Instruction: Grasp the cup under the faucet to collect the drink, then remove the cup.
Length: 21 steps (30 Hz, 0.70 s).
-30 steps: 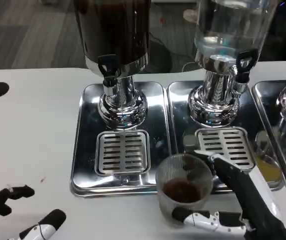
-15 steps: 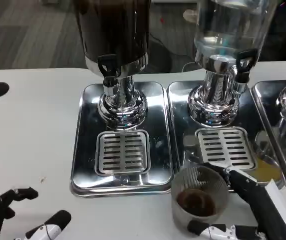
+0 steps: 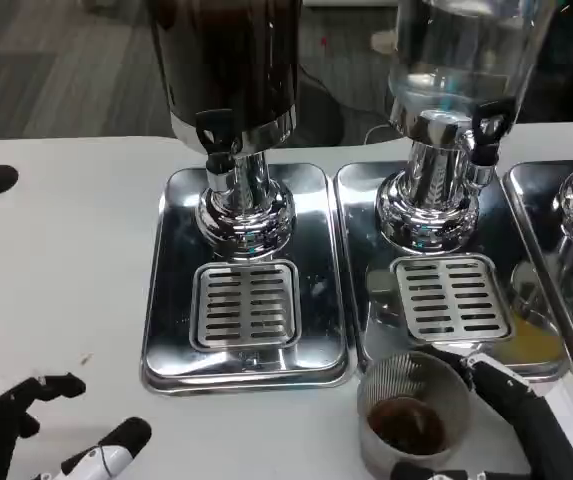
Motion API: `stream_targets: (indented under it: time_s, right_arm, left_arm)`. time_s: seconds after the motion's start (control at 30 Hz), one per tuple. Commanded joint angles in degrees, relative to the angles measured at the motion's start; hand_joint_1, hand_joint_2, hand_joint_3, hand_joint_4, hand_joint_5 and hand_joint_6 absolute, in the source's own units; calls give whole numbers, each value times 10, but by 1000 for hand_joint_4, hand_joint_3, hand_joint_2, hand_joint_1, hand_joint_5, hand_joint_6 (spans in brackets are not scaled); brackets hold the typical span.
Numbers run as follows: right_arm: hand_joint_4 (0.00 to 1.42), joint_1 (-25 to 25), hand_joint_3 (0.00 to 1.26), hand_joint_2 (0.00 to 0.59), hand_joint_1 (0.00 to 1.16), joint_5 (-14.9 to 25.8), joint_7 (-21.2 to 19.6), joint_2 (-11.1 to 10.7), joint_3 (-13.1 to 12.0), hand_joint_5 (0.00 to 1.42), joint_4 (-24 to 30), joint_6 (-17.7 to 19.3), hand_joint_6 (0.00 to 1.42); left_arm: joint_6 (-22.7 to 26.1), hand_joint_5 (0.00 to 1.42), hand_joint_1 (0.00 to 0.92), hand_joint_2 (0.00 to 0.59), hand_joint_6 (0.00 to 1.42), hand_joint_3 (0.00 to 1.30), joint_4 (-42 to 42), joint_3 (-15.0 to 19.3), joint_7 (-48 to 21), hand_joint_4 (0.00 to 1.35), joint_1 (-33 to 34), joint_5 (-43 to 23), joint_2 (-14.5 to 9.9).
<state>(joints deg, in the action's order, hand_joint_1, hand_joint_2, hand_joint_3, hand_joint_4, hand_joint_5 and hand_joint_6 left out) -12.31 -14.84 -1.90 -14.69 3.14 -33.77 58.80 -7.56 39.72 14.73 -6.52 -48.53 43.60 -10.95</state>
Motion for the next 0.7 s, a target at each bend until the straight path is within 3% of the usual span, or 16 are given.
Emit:
stream_targets:
  time_s: [0.03, 0.13, 0.33, 0.4, 0.47, 0.53, 0.7]
  right_arm:
    - [253, 4, 273, 89, 778, -16, -10, -5, 1, 330, -17, 20, 128]
    - [162, 3, 157, 92, 757, -21, -6, -9, 6, 276, -13, 23, 103]
    - [105, -7, 113, 103, 727, 6, 7, -8, 9, 250, 14, 26, 103]
    - [90, -10, 110, 98, 644, 22, 16, -7, 10, 224, 23, 23, 103]
    - [98, -23, 149, 159, 496, 87, 42, -7, 15, 209, 60, 12, 103]
    - [118, -33, 194, 197, 440, 146, 70, -8, 20, 208, 95, -6, 103]
    - [163, -73, 260, 351, 362, 310, 135, -31, 19, 212, 257, -128, 106]
  left_arm:
    - [2, 487, 0, 105, 634, 436, 8, -2, 2, 347, -6, 7, -1]
    - [2, 487, 0, 105, 634, 435, 9, 0, 2, 347, -7, 6, -1]
    - [0, 487, 0, 105, 634, 435, 10, 2, 3, 347, -11, 2, -1]
    - [-1, 487, 0, 105, 634, 435, 11, 4, 5, 347, -14, 0, 0]
    - [-4, 487, 0, 105, 634, 435, 12, 6, 8, 347, -16, -4, 0]
    - [-7, 487, 0, 105, 634, 435, 12, 8, 10, 347, -17, -6, 0]
    - [-16, 472, 0, 105, 634, 434, 11, 9, 18, 347, -18, -16, 1]
